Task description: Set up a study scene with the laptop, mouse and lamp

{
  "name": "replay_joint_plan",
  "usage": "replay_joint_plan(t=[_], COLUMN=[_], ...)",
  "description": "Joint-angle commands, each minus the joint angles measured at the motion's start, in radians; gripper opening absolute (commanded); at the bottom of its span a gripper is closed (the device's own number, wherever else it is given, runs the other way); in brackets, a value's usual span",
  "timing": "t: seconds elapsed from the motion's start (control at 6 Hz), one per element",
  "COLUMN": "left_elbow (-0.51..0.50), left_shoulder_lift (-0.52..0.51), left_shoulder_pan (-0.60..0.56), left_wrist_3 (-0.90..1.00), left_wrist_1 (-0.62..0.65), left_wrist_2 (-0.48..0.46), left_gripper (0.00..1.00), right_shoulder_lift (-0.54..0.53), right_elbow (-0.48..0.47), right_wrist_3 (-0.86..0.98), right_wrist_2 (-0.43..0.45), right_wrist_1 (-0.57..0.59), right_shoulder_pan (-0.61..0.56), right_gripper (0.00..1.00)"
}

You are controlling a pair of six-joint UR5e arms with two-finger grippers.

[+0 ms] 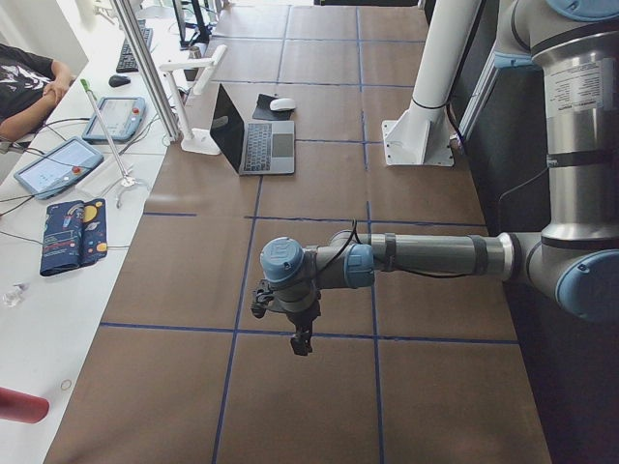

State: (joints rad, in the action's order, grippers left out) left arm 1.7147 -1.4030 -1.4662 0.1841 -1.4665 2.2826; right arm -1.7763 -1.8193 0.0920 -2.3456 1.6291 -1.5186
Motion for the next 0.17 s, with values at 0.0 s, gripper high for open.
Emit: replay_joint_plan(t=[0.0], left_elbow=[-0.003], left_shoulder_lift=[-0.001], left_shoulder_pan=[0.001], left_wrist_3=[0.0], left_wrist_1=[0.0], left_wrist_2=[0.0], left_gripper=[1.0], right_shoulder_lift=[0.0], right_elbow=[0.0], right_wrist_3=[0.0], right_wrist_2=[0.0], right_wrist_1=[0.0], right_shoulder_pan=[0.0], right_gripper=[1.0])
